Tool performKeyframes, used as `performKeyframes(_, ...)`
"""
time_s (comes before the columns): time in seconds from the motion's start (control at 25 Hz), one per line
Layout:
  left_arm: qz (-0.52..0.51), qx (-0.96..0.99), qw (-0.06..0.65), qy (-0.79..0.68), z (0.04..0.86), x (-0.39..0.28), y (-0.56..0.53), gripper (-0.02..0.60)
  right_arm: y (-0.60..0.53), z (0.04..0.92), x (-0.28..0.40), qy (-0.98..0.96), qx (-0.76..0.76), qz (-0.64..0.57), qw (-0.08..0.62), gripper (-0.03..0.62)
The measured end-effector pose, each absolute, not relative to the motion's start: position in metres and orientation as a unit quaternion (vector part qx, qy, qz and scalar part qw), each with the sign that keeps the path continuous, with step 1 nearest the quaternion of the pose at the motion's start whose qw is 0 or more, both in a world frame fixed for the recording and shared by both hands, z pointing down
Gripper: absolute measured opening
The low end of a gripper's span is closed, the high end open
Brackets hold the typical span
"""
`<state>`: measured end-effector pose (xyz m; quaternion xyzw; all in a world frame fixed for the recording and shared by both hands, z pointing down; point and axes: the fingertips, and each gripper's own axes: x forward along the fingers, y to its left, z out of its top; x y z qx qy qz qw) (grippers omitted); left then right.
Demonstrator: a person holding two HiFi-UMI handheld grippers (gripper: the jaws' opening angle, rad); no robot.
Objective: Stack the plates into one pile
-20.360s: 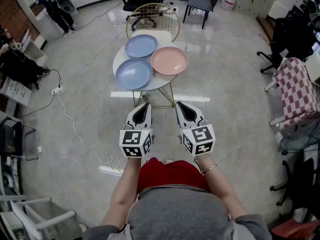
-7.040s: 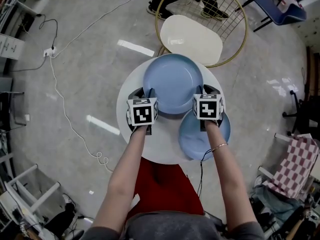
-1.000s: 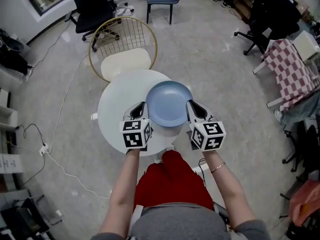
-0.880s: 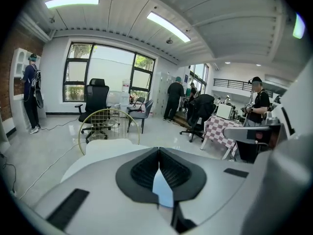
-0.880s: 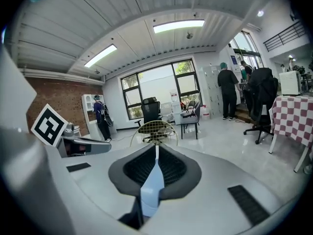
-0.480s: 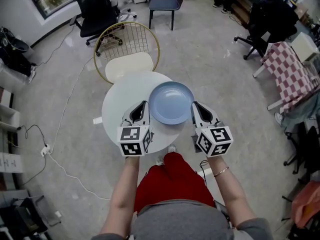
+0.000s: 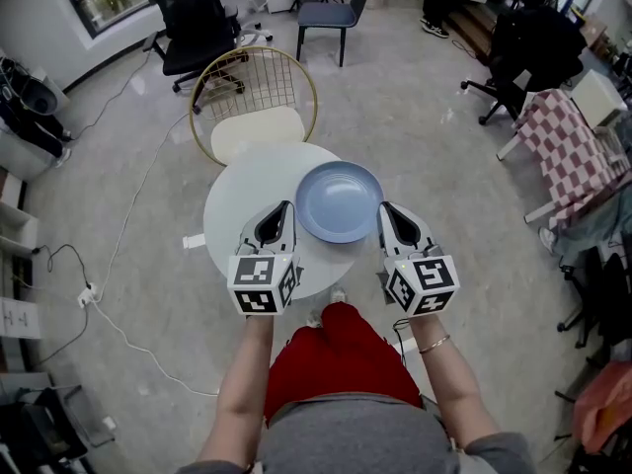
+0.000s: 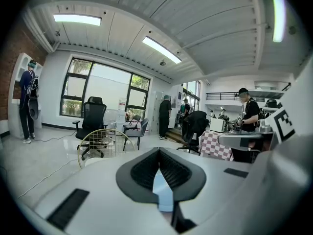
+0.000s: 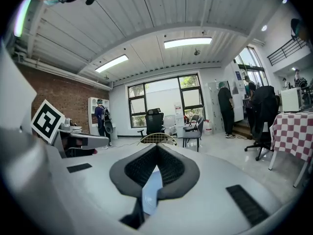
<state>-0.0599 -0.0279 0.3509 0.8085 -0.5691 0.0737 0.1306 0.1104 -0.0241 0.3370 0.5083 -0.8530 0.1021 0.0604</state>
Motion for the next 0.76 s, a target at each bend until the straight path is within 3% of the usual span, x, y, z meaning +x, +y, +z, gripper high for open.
performKeyframes(0.76,0.061,0.821,0.108,-0.558,0.33,-0.063,-0.003,0.016,0.001,0.318,0.1,-0.855,0.51,0.074,0.049,0.028)
